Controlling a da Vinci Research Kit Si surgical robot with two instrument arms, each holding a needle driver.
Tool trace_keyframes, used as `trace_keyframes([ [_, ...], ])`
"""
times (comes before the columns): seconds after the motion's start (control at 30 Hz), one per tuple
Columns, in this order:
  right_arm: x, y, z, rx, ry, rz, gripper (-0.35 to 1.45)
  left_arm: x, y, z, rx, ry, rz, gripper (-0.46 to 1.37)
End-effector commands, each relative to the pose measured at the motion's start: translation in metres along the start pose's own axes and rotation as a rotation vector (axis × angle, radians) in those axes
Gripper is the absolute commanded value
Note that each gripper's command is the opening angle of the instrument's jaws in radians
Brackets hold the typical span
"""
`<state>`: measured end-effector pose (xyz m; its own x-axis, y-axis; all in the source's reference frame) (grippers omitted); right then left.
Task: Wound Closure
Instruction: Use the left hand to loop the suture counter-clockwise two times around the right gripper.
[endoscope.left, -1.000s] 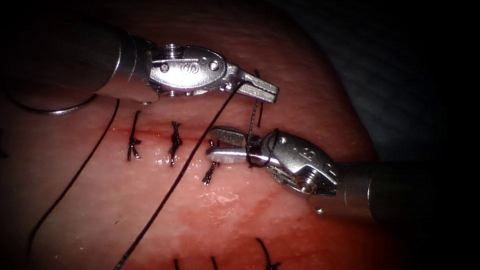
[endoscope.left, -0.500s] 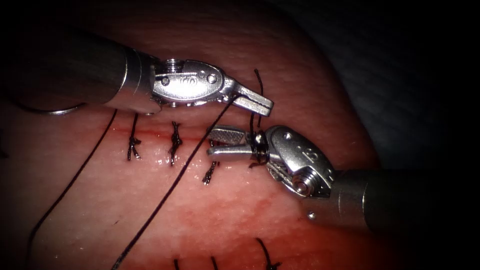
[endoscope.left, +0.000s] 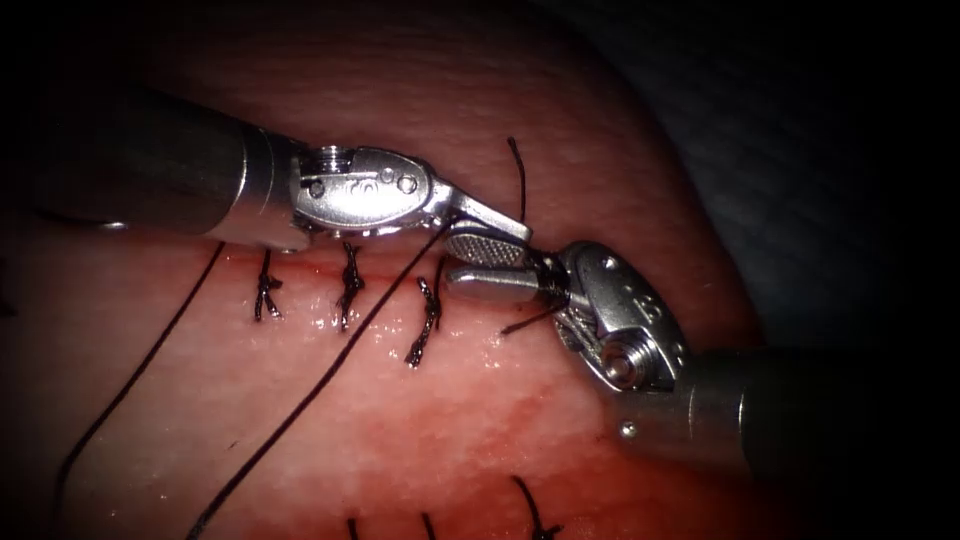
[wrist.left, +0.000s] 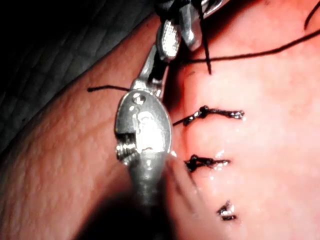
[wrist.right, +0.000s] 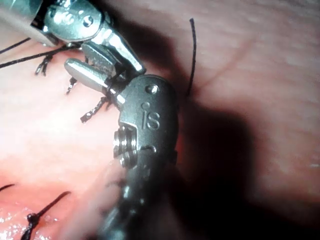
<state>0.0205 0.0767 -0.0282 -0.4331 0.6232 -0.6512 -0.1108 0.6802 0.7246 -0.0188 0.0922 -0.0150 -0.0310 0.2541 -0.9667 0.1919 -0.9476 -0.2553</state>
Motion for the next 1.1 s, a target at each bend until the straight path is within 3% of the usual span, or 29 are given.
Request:
trace_keyframes([
  [0.03,0.0002,0.0001,-0.0001,-0.020,0.003,-0.003,0.15,-0.0002,0.0002,-0.0001,0.001,-0.010,0.005,-0.35],
  [0.2,0.0003,0.0010,-0.0006,-0.105,0.002,-0.032,0.16,-0.0005,0.0010,-0.0004,0.025,-0.023,0.027,-0.35],
  [0.47,-0.0004,0.0020,-0.0016,-0.353,-0.074,0.065,0.18,-0.0004,0.0026,0.0004,0.122,-0.083,0.102,-0.35],
  [0.7,0.0003,0.0031,-0.0037,-0.525,-0.091,0.116,0.16,-0.0005,0.0064,0.0002,0.347,-0.273,0.174,-0.35],
  [0.8,0.0005,0.0034,-0.0039,-0.617,-0.092,0.141,0.16,-0.0008,0.0081,0.0005,0.405,-0.328,0.194,-0.35],
  [0.97,0.0004,0.0036,-0.0036,-0.731,-0.129,0.133,0.26,-0.0011,0.0096,0.0012,0.470,-0.389,0.228,-0.35],
  [1.1,0.0003,0.0038,-0.0033,-0.794,-0.166,0.124,0.49,-0.0012,0.0097,0.0015,0.482,-0.401,0.230,-0.35],
])
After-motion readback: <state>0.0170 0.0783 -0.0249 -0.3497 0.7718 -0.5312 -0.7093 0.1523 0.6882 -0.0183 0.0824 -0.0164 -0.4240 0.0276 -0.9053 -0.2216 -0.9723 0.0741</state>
